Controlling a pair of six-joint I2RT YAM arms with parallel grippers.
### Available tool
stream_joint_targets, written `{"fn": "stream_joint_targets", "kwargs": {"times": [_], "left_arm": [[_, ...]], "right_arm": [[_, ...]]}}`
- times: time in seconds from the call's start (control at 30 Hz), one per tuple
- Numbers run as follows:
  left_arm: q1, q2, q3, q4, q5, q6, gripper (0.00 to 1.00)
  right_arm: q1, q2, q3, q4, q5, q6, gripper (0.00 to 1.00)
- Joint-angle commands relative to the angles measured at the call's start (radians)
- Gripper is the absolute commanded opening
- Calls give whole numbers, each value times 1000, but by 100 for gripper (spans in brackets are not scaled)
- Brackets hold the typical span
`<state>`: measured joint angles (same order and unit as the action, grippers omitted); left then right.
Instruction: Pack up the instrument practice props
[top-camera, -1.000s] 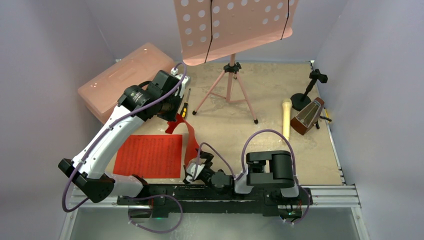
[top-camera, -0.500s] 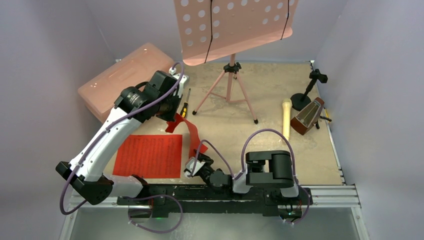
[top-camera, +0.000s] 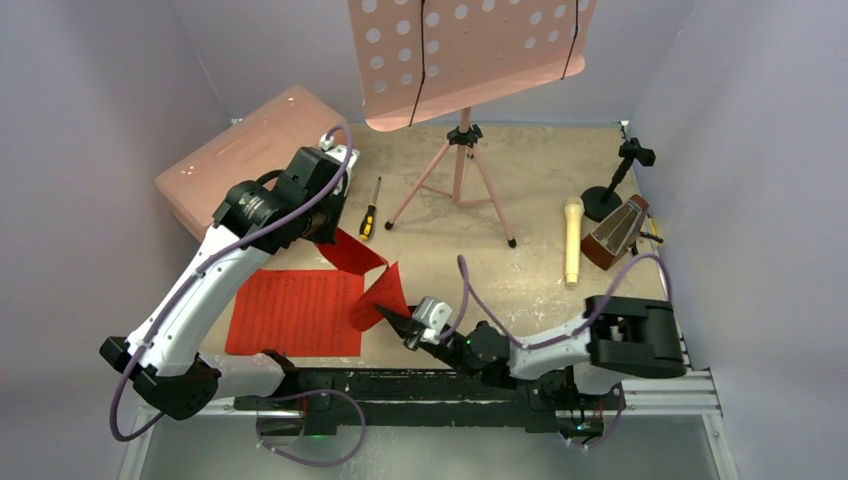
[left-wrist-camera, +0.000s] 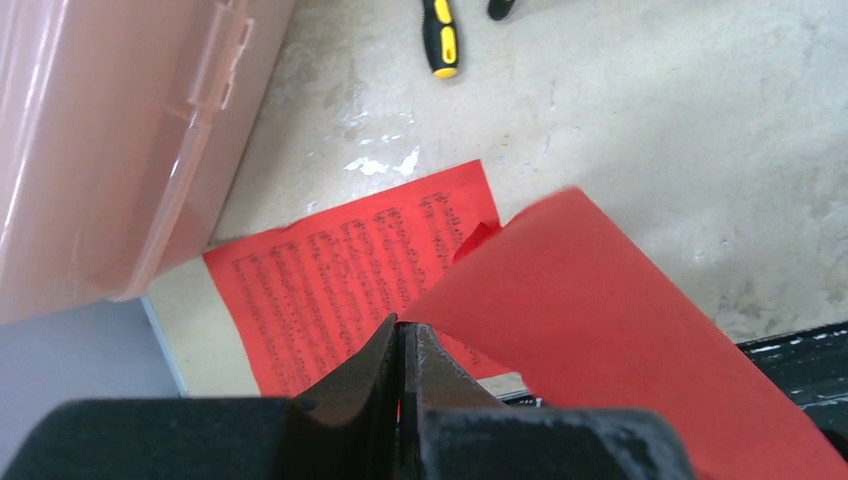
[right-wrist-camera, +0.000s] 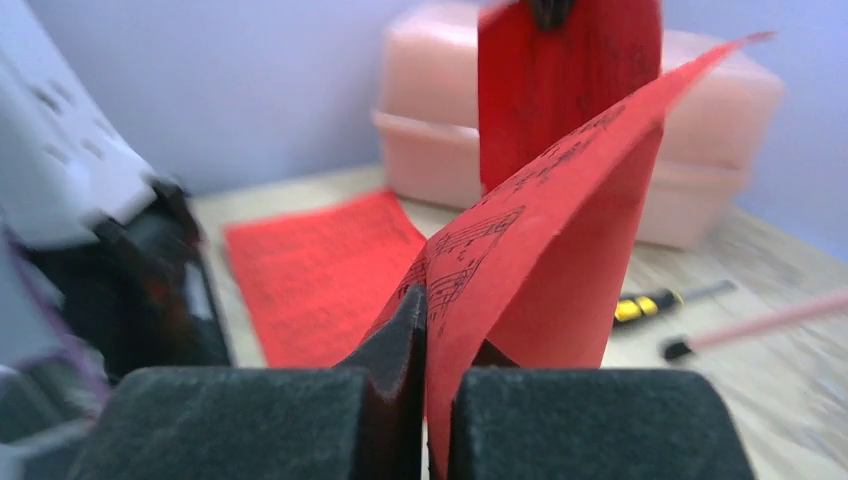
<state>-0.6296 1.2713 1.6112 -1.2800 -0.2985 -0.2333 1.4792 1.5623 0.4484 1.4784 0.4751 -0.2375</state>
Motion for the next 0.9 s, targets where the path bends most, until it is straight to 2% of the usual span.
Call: {"fn": "stream_joint_targets", "kwargs": {"times": [0.0, 0.2, 0.33, 0.5, 0.67, 0.87], "left_arm": [[1, -56, -18, -41, -92, -42, 0], [2, -90, -19, -58, -132, -70, 0], [2, -108, -20, -60, -154, -80, 3], [1, -100, -24, -53, -169, -76, 18], [1, -92, -28, -44, -212, -69, 39], [2, -110, -47, 48, -245, -40, 50]], "right_arm": [[-44, -127, 36, -133, -274, 257, 0], [-217, -172, 94, -324, -617, 515, 0], [-261, -150, 189, -557, -715, 535, 0], [-328, -102, 245, -657, -827, 600, 0], [-434, -25, 269, -659, -986, 730, 0], [-467, 92, 378, -834, -991, 699, 0]]}}
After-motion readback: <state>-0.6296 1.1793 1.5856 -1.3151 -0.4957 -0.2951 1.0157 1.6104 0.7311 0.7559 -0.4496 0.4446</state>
